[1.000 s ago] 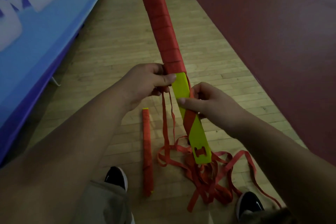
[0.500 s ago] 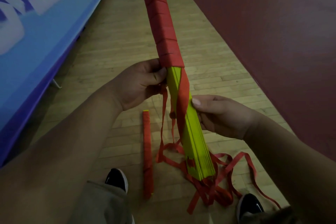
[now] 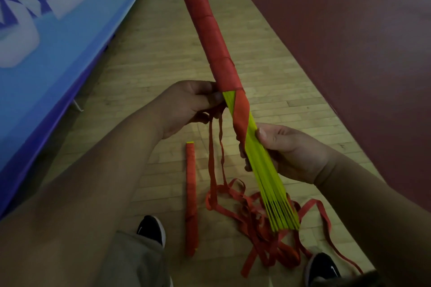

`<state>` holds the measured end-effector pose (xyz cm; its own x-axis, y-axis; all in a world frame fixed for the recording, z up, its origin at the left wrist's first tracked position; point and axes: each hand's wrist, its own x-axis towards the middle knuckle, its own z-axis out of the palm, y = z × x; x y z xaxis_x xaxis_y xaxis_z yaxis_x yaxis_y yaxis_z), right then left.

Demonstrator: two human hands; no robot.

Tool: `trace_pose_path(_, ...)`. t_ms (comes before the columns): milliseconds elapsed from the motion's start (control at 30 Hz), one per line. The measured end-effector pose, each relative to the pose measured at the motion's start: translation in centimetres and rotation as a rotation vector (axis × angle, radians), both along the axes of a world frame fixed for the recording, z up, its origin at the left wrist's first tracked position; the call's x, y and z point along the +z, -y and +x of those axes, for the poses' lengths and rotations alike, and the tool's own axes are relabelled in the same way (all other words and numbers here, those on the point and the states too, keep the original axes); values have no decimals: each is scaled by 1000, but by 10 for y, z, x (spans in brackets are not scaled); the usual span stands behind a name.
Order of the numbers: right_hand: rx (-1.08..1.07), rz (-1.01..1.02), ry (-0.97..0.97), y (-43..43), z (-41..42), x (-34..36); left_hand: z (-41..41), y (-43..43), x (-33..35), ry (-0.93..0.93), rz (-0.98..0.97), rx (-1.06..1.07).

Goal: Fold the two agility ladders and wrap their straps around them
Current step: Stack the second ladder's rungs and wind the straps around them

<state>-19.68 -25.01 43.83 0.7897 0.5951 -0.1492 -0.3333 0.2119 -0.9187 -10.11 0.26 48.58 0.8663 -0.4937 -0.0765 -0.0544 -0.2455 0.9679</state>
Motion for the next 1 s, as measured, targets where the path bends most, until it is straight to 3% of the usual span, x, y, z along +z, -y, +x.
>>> trace_pose_path(433, -188, -93, -17, -2, 3, -9, -5, 3, 9, -4, 187, 3)
trace_pose_path(700, -236, -159, -52, -5, 6, -18, -10, 0, 12, -95, 217, -19)
trace_pose_path(900, -267, -206, -31, -4, 7, -19, -13, -9, 16, -278, 194, -42)
trace_pose_path(1000, -285, -204, -35, -5, 7, -21, -14, -10, 16, -258, 183, -42)
